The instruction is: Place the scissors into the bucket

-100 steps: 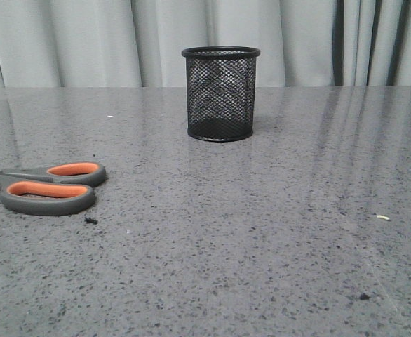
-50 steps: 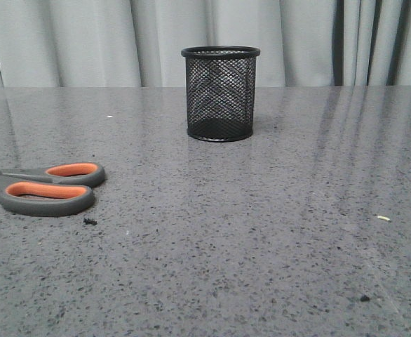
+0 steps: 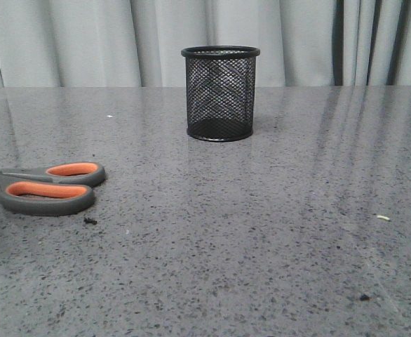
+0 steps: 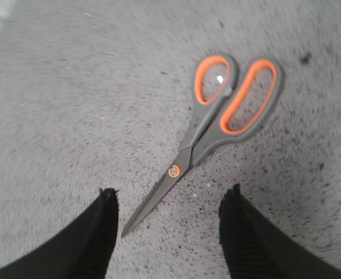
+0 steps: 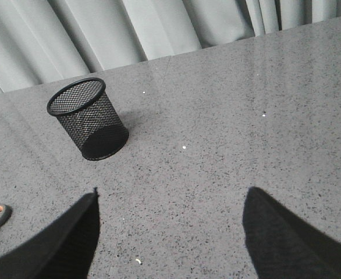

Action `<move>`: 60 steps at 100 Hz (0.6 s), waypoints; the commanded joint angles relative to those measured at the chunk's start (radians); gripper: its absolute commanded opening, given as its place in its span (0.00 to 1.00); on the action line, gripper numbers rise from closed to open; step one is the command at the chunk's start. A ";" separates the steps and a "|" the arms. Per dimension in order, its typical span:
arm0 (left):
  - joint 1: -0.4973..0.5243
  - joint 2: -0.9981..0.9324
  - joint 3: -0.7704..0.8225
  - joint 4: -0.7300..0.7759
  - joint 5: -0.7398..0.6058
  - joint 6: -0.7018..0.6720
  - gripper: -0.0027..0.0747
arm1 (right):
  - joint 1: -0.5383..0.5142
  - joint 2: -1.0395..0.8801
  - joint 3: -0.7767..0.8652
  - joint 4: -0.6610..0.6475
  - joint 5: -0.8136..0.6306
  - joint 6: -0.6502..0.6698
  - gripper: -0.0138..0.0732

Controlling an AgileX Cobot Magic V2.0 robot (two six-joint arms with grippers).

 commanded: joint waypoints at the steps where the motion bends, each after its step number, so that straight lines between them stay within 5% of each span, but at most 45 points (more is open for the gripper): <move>1: -0.053 0.120 -0.084 0.048 -0.008 0.048 0.51 | 0.000 0.012 -0.032 0.024 -0.063 -0.016 0.69; 20: -0.080 0.380 -0.210 0.085 0.149 0.284 0.51 | 0.029 0.002 -0.032 0.024 -0.063 -0.016 0.69; 60: -0.080 0.667 -0.406 0.081 0.276 0.308 0.51 | 0.071 0.002 -0.032 0.024 -0.026 -0.016 0.69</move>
